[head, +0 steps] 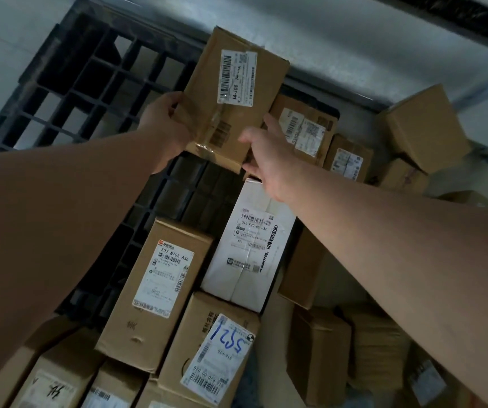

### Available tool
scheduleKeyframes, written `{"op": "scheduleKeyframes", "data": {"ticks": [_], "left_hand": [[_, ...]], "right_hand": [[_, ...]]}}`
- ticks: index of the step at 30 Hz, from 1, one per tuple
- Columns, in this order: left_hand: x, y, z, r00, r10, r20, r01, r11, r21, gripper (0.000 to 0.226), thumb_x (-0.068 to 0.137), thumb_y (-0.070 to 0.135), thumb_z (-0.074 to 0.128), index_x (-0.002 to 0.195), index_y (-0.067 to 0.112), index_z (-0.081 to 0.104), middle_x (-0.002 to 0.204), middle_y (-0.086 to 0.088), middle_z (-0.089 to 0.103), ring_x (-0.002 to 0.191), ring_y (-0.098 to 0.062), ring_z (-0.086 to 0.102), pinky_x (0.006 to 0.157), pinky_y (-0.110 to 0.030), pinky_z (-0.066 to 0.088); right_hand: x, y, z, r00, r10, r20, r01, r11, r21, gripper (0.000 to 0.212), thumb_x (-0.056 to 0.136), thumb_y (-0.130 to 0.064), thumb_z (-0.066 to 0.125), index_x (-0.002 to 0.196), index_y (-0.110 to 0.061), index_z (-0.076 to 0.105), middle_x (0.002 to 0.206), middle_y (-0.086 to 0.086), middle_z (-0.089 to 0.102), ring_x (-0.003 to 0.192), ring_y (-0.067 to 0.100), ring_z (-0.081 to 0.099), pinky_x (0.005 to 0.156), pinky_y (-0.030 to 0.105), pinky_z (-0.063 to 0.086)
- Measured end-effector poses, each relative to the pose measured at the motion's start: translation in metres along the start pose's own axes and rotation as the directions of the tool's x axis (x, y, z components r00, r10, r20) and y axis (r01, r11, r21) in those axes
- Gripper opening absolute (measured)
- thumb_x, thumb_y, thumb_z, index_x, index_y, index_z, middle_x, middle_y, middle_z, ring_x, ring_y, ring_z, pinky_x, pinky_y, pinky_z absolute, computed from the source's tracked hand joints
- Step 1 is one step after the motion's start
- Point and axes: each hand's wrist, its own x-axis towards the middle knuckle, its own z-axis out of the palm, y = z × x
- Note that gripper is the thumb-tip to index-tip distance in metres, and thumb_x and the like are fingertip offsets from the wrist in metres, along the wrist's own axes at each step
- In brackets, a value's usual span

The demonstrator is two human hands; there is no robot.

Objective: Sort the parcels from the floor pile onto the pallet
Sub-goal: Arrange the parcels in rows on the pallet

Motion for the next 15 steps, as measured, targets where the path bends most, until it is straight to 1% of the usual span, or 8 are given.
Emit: {"op": "scheduleKeyframes", "data": {"ticks": [2, 3, 5, 7, 10, 13, 14, 15], "left_hand": [[0.000, -0.002, 0.005, 1.000, 0.009, 0.017, -0.010, 1.000, 0.010, 0.083, 0.088, -0.003, 0.072, 0.157, 0.032, 0.040, 0.105, 0.015, 0.052, 0.081, 0.003, 0.050, 0.040, -0.002, 0.038], [0.000, -0.003, 0.009, 1.000, 0.015, 0.022, -0.016, 1.000, 0.012, 0.083, 0.088, -0.001, 0.073, 0.157, 0.032, 0.039, 0.110, 0.013, 0.054, 0.082, 0.002, 0.051, 0.041, -0.002, 0.039], [0.003, -0.003, 0.015, 0.999, 0.027, 0.019, -0.027, 1.000, -0.004, 0.081, 0.089, 0.003, 0.074, 0.156, 0.032, 0.040, 0.111, 0.014, 0.056, 0.083, 0.003, 0.052, 0.042, -0.004, 0.041], [0.004, -0.002, 0.018, 0.999, 0.033, 0.004, -0.033, 0.999, -0.018, 0.080, 0.090, 0.003, 0.074, 0.155, 0.034, 0.041, 0.113, 0.015, 0.055, 0.083, 0.002, 0.052, 0.041, -0.004, 0.041], [0.008, -0.003, 0.020, 0.999, 0.046, 0.026, -0.046, 0.999, 0.007, 0.080, 0.092, -0.001, 0.068, 0.157, 0.036, 0.037, 0.130, 0.008, 0.055, 0.084, 0.002, 0.052, 0.045, -0.005, 0.043], [0.010, -0.001, 0.020, 0.998, 0.051, 0.032, -0.053, 0.997, 0.063, 0.078, 0.096, 0.004, 0.066, 0.159, 0.037, 0.033, 0.145, 0.005, 0.052, 0.083, 0.002, 0.052, 0.049, -0.007, 0.044], [0.011, 0.000, 0.020, 0.998, 0.059, 0.032, -0.062, 0.995, 0.080, 0.077, 0.098, 0.006, 0.065, 0.159, 0.038, 0.032, 0.147, 0.004, 0.051, 0.084, 0.001, 0.054, 0.052, -0.010, 0.047], [0.011, 0.003, 0.022, 0.997, 0.069, 0.030, -0.072, 0.993, 0.091, 0.075, 0.099, 0.007, 0.064, 0.160, 0.038, 0.031, 0.147, 0.002, 0.051, 0.088, -0.002, 0.057, 0.061, -0.015, 0.053]], "right_hand": [[0.003, 0.000, -0.001, 1.000, 0.009, -0.021, -0.009, 1.000, -0.003, 0.064, 0.092, -0.019, 0.061, 0.151, -0.037, 0.044, 0.140, 0.001, 0.055, 0.114, 0.018, 0.057, 0.106, 0.054, 0.050], [0.004, 0.001, -0.002, 0.999, 0.015, -0.035, -0.015, 1.000, -0.010, 0.066, 0.091, -0.021, 0.061, 0.153, -0.037, 0.043, 0.142, 0.001, 0.054, 0.119, 0.020, 0.056, 0.108, 0.056, 0.049], [0.009, 0.004, -0.003, 0.998, 0.022, -0.061, -0.024, 0.999, -0.026, 0.076, 0.089, -0.026, 0.063, 0.160, -0.036, 0.036, 0.156, 0.004, 0.045, 0.133, 0.025, 0.049, 0.112, 0.057, 0.044], [0.012, 0.007, -0.004, 0.997, 0.020, -0.075, -0.022, 0.999, -0.025, 0.080, 0.088, -0.029, 0.064, 0.162, -0.034, 0.034, 0.162, 0.004, 0.038, 0.141, 0.027, 0.044, 0.114, 0.057, 0.042], [0.015, 0.009, -0.005, 0.997, 0.016, -0.074, -0.018, 1.000, -0.023, 0.078, 0.084, -0.033, 0.064, 0.158, -0.034, 0.040, 0.159, 0.003, 0.044, 0.140, 0.027, 0.046, 0.114, 0.057, 0.042], [0.020, 0.005, -0.006, 0.998, 0.011, -0.067, -0.014, 0.999, -0.033, 0.072, 0.084, -0.034, 0.063, 0.154, -0.030, 0.047, 0.156, 0.003, 0.049, 0.139, 0.027, 0.048, 0.115, 0.058, 0.041], [0.021, 0.003, -0.006, 0.998, 0.010, -0.066, -0.013, 0.999, -0.037, 0.071, 0.085, -0.034, 0.062, 0.154, -0.029, 0.047, 0.155, 0.004, 0.050, 0.138, 0.028, 0.048, 0.115, 0.058, 0.040], [0.022, 0.001, -0.007, 0.998, 0.010, -0.068, -0.013, 0.999, -0.040, 0.070, 0.085, -0.035, 0.062, 0.154, -0.028, 0.047, 0.154, 0.005, 0.051, 0.138, 0.028, 0.049, 0.115, 0.058, 0.040]]}}
